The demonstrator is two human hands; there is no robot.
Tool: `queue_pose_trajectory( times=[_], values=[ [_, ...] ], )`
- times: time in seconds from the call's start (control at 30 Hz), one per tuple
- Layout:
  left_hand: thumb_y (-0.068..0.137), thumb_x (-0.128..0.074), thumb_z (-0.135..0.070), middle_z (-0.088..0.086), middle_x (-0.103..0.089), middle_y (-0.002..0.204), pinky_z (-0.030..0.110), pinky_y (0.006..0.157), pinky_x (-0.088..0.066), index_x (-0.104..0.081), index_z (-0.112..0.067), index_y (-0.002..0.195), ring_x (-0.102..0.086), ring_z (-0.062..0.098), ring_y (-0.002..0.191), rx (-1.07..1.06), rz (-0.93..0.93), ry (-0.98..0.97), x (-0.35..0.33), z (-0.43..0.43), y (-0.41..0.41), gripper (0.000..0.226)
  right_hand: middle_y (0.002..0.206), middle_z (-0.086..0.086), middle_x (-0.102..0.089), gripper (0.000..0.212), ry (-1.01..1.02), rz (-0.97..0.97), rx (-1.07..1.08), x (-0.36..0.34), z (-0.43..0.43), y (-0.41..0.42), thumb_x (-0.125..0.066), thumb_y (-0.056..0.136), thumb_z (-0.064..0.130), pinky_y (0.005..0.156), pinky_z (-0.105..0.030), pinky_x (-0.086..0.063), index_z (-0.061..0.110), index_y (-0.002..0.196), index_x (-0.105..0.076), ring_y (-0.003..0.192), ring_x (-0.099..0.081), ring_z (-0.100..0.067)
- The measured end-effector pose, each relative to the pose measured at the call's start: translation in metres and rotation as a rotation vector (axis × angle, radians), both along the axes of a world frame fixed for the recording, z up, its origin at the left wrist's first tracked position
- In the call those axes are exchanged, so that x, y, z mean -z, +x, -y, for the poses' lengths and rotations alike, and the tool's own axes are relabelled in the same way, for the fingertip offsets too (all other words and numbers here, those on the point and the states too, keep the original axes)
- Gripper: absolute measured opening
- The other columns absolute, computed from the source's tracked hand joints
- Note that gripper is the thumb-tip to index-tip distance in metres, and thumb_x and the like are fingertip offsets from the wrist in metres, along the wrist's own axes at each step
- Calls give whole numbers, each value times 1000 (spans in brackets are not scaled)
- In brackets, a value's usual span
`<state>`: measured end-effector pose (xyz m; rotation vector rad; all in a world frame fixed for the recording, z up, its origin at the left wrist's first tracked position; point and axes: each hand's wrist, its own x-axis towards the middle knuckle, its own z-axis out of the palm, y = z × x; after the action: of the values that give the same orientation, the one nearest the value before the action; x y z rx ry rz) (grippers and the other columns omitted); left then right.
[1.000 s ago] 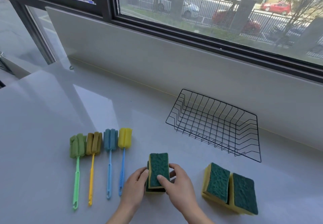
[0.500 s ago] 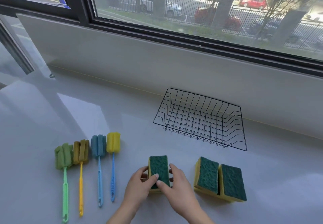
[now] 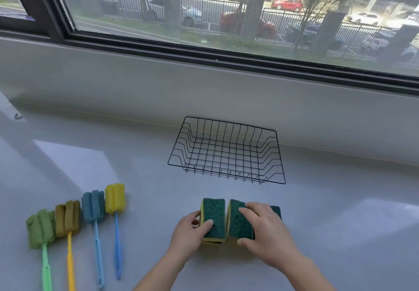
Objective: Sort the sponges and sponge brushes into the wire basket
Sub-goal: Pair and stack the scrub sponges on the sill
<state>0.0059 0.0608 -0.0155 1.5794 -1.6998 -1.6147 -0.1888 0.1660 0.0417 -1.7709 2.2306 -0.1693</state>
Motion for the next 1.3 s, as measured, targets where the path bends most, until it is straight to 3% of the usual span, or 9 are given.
queue_pose_trajectory(
  times=[0.13, 0.37, 0.47, 0.6, 0.7, 0.83, 1.03, 1.17, 1.3],
  values=[
    [88, -67, -40, -3, -68, 111, 40, 93, -53, -63, -26, 125, -64, 15, 100, 30, -27, -13, -1, 0, -4, 40, 153, 11, -37, 74, -5, -28, -40, 12, -2, 0, -70, 82, 46, 115, -29, -34, 29, 148, -43, 142, -30, -15],
    [75, -76, -53, -11, -49, 127, 36, 98, -47, -34, -37, 146, -52, 7, 116, 14, -39, -100, 1, -3, 20, 84, 155, 10, -33, 84, -27, 0, -40, 15, 1, -4, -70, 78, 52, 116, -28, -31, 29, 152, -36, 144, -27, -15],
    [60, -78, -61, -14, -32, 140, 33, 108, -39, -17, -40, 150, -35, 5, 132, 234, 47, -358, 0, 1, 26, 111, 162, 7, -24, 105, 0, -14, -49, 9, 12, -8, -71, 72, 60, 121, -31, -25, 26, 158, -21, 149, -21, -18],
    [52, -73, -69, -16, 5, 159, 31, 118, -25, 10, -42, 150, 2, 6, 148, 548, 247, -623, -9, 15, 12, 131, 169, 1, -9, 130, 107, -96, -109, 1, 32, -10, -73, 61, 69, 127, -38, -8, 21, 160, -3, 155, -7, -20],
    [57, -74, -63, -10, 14, 162, 39, 124, -9, 17, -37, 149, 17, 12, 149, 777, 409, -773, -12, 26, -3, 132, 167, -2, -16, 133, 186, -167, -200, 1, 42, -7, -78, 61, 69, 127, -46, -5, 17, 160, -6, 155, -11, -22],
    [64, -73, -50, -6, -5, 160, 41, 124, -6, 9, -28, 152, 10, 17, 151, 840, 461, -819, -9, 31, -14, 122, 156, -3, -35, 125, 205, -202, -257, 7, 44, -4, -80, 63, 63, 127, -44, -10, 14, 158, -15, 144, -32, -25],
    [66, -70, -53, 1, -26, 146, 36, 122, -16, -7, -17, 152, -11, 22, 147, 839, 450, -873, -1, 34, -18, 112, 129, -2, -49, 96, 179, -177, -252, 12, 49, 0, -83, 62, 52, 105, -37, -44, 15, 139, -38, 118, -49, -26],
    [59, -69, -53, -3, -31, 133, 27, 110, -33, -21, -22, 145, -33, 18, 128, 798, 358, -845, 3, 37, -17, 103, 127, -5, -49, 94, 211, -182, -256, 14, 53, 0, -85, 61, 50, 105, -39, -44, 13, 135, -39, 117, -50, -27],
    [55, -71, -47, -5, -31, 130, 24, 103, -37, -26, -24, 139, -34, 13, 121, 784, 296, -784, 5, 38, -17, 98, 129, -9, -50, 103, 252, -245, -281, 14, 58, 3, -88, 59, 49, 109, -41, -42, 8, 139, -37, 120, -50, -29]
  ],
)
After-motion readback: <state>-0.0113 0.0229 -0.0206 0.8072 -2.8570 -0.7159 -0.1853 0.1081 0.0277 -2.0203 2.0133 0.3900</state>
